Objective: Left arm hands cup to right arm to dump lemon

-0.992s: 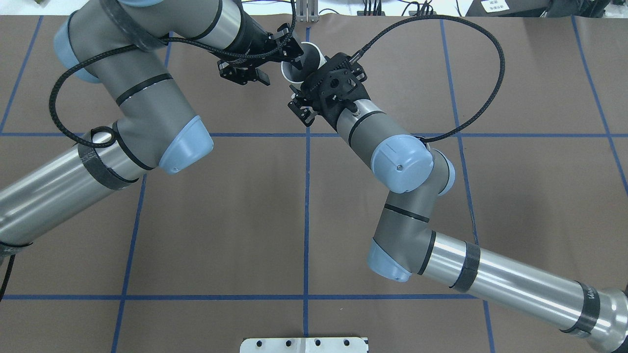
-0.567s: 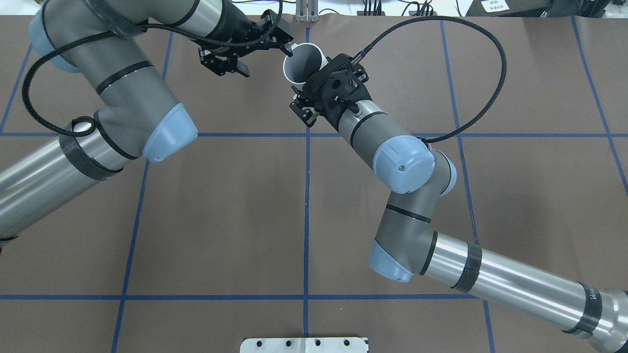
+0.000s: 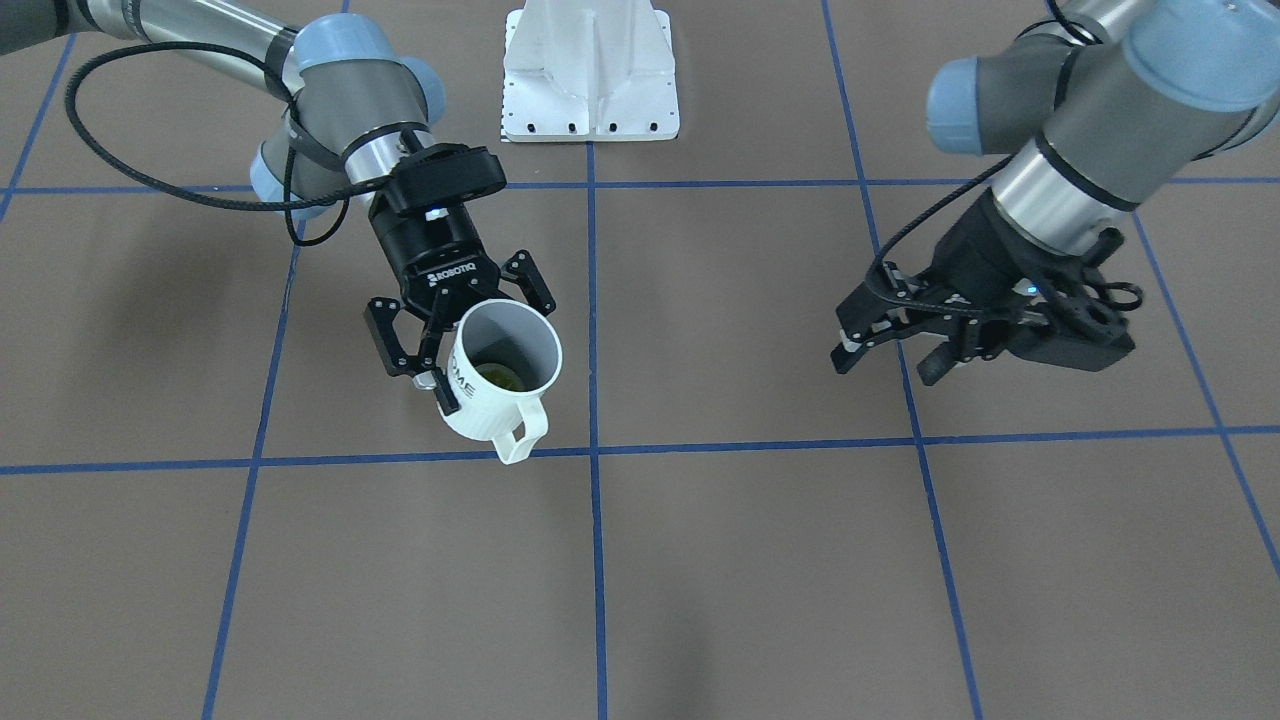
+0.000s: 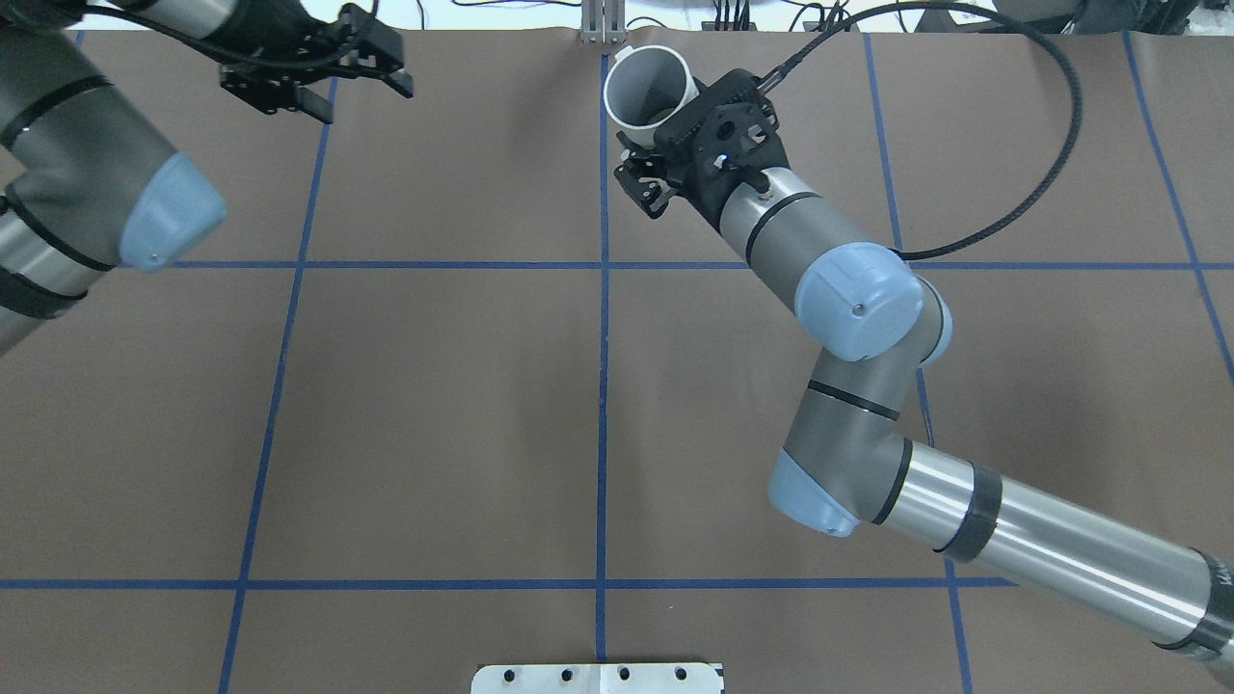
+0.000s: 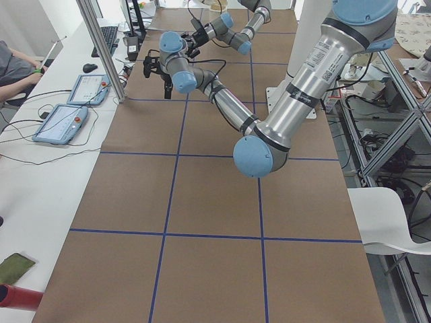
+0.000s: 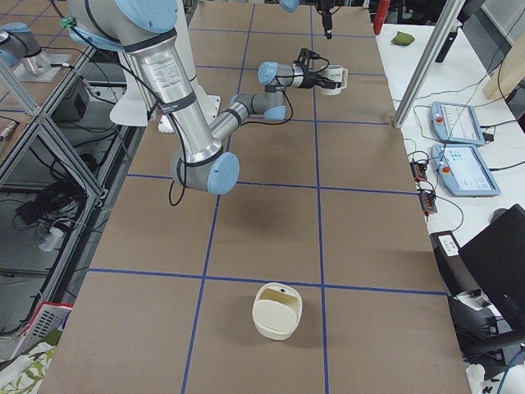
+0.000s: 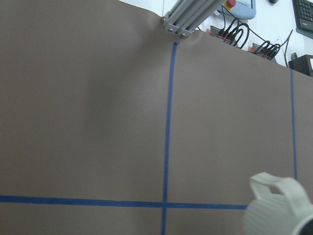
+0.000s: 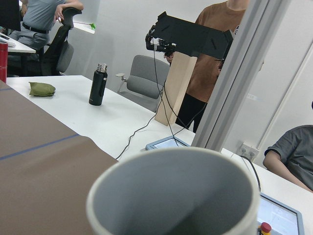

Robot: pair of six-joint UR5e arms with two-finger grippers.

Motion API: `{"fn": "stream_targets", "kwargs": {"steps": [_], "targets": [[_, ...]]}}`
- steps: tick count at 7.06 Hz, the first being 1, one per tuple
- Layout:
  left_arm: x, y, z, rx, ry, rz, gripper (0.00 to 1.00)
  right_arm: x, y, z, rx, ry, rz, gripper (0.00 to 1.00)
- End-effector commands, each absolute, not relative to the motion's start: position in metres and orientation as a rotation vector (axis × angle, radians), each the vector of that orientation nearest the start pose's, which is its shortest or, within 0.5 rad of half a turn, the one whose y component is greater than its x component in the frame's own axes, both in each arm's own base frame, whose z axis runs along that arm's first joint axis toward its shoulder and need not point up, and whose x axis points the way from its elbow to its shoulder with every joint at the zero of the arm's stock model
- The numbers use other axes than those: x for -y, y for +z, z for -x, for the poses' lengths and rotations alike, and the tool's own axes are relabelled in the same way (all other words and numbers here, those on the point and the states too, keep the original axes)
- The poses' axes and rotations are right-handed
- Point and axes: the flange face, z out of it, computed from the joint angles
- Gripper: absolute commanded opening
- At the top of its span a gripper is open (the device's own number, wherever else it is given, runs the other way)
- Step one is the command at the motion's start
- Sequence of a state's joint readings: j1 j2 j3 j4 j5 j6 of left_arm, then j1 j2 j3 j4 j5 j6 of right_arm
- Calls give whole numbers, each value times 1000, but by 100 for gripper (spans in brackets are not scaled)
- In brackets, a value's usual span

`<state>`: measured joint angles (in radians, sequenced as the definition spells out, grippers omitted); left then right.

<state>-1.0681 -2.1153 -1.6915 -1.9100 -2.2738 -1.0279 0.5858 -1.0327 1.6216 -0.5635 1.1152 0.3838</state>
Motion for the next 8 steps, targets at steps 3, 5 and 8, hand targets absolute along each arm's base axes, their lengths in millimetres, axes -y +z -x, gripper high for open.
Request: {"fn": "stream_targets", "kwargs": {"steps": [3,5,8], "targets": [[619,360,-125,-830,169,-312,100,494,249,340,791,21,-1359,29],[606,417,-70,-764,258,-296,100,481,287,285,796,25,-1302,29],[599,410,-72,-769,259,-307,100,418,340,210,912,251,-1134,29]]}}
